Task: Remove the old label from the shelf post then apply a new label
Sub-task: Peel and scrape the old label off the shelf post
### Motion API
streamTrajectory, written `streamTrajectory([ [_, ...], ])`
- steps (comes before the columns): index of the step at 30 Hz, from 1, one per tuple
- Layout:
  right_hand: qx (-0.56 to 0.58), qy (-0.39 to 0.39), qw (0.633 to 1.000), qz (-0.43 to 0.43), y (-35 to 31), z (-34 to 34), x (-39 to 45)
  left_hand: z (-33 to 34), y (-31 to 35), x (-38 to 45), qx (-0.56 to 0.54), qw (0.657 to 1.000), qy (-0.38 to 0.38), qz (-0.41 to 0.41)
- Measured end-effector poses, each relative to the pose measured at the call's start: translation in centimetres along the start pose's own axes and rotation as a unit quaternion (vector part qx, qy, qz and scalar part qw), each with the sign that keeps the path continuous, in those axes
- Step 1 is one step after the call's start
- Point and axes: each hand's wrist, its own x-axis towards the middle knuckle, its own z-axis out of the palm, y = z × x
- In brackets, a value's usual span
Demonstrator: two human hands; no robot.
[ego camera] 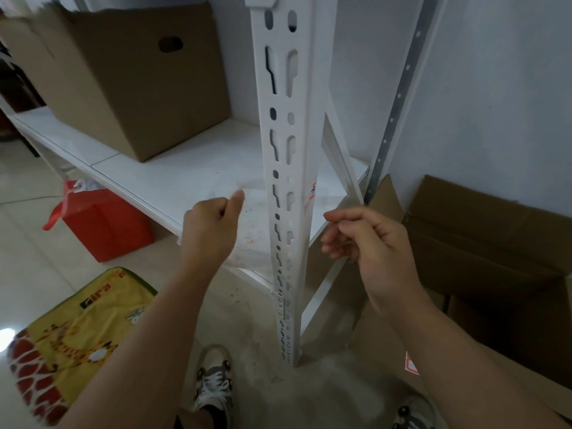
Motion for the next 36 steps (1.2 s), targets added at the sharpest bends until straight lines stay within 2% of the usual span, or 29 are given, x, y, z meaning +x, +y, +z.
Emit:
streamTrajectory([
  [3,-0.031,0.002,0.999,-0.008,0.3,0.0,0.0,1.5,-1.3,1.0,0.126,0.989,-0.084,0.003],
  [8,-0.133,0.018,0.989,-0.061,0.8,0.4,-0.2,3.2,-1.7,0.8,0.245,0.952,-0.184,-0.009],
  [10,-0.197,0.026,0.974,-0.110,0.9,0.7,-0.4,3.5,-1.1,0.7,0.204,0.968,-0.146,-0.004],
  [12,-0.249,0.029,0.952,-0.173,0.9,0.9,-0.5,3.8,-0.3,0.7,0.094,0.990,-0.107,-0.015],
  [14,-0.271,0.027,0.937,-0.218,0.9,1.2,-0.5,4.0,0.5,0.6,-0.027,0.995,-0.088,-0.035],
  [17,-0.307,0.022,0.913,-0.269,1.2,1.5,-0.5,3.9,2.4,-0.3,-0.181,0.980,-0.065,-0.053],
  [20,-0.353,0.013,0.887,-0.297,1.4,1.6,-0.4,3.0,4.7,-1.7,-0.278,0.958,-0.025,-0.070],
  [22,-0.374,0.011,0.873,-0.313,1.5,1.5,-0.3,2.6,6.0,-2.7,-0.317,0.946,-0.020,-0.067],
  [26,-0.399,0.019,0.854,-0.334,1.4,1.2,-0.1,2.6,7.6,-4.5,-0.361,0.927,-0.064,-0.084],
  [36,-0.400,-0.009,0.865,-0.304,0.5,0.4,0.6,2.8,8.3,-4.7,-0.369,0.920,-0.060,-0.117],
])
